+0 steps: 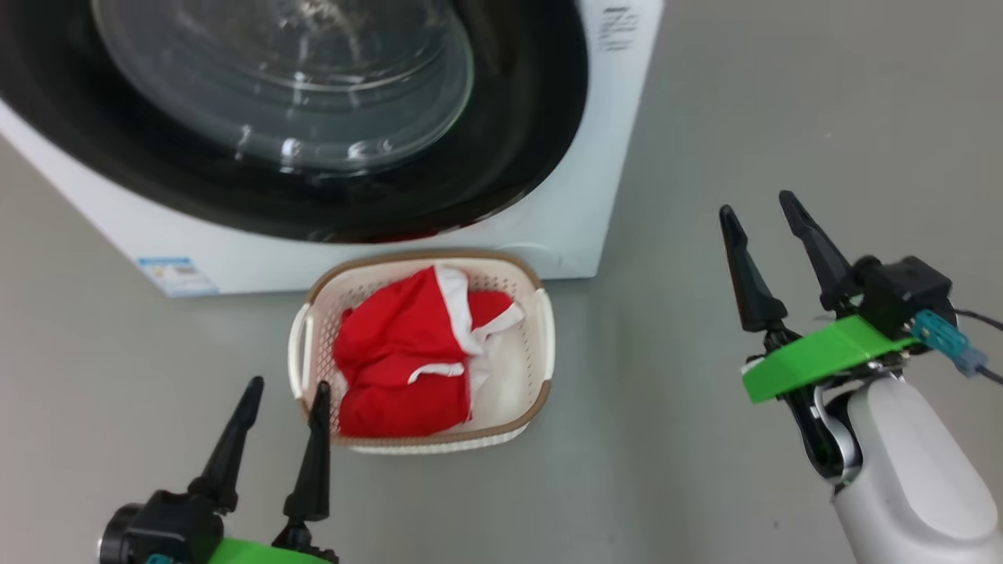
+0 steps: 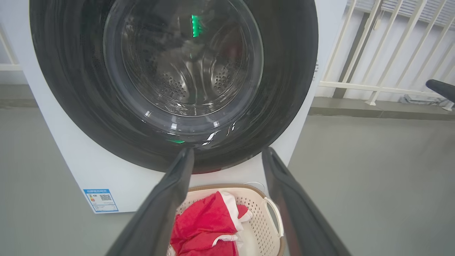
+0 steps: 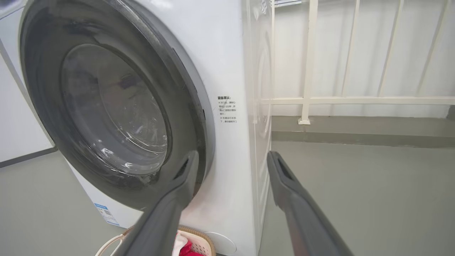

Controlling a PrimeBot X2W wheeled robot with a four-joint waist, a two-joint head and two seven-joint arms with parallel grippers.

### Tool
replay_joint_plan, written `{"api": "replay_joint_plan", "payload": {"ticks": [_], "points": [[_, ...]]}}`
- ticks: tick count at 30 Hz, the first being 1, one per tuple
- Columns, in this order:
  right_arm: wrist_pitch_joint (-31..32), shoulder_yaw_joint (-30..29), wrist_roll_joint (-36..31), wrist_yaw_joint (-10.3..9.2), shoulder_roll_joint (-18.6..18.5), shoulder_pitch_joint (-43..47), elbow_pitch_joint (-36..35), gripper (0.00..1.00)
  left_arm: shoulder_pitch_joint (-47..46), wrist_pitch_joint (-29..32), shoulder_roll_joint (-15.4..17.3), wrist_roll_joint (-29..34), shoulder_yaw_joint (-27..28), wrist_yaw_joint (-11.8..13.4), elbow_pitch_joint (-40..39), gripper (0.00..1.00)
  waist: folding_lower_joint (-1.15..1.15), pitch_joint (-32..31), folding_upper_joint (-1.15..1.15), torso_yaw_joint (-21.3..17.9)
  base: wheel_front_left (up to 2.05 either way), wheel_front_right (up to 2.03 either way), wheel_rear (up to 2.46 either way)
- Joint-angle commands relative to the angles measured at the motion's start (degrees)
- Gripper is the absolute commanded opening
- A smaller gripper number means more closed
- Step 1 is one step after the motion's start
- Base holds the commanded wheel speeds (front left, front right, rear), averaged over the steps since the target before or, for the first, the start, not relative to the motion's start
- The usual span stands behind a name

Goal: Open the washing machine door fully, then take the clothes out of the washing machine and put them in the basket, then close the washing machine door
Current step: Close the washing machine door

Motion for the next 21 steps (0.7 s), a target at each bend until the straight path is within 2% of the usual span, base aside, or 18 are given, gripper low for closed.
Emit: {"api": "replay_joint_plan", "payload": {"ticks": [1,7,21], "points": [[-0.36,0.09,-0.83,-0.06,0.65,1.87,-3.19,1.0,0.22,-0.7,0.52,0.61,2.61,-0.27,-1.88,1.0,0.0,-3.82,0.0,-3.86,0.0,0.0,0.0],[-0.36,-1.21,-0.9,-0.06,0.82,7.67,-9.36,1.0,2.29,-0.7,0.52,1.13,4.33,-0.44,-3.21,1.0,0.0,-6.14,0.0,-5.36,0.0,0.0,0.0],[-0.36,-2.85,-2.97,-0.06,1.61,19.51,-18.09,1.0,6.44,-0.7,0.52,1.99,7.15,-0.65,-4.28,1.0,0.0,-10.48,0.0,-6.88,0.0,0.0,0.0]]}}
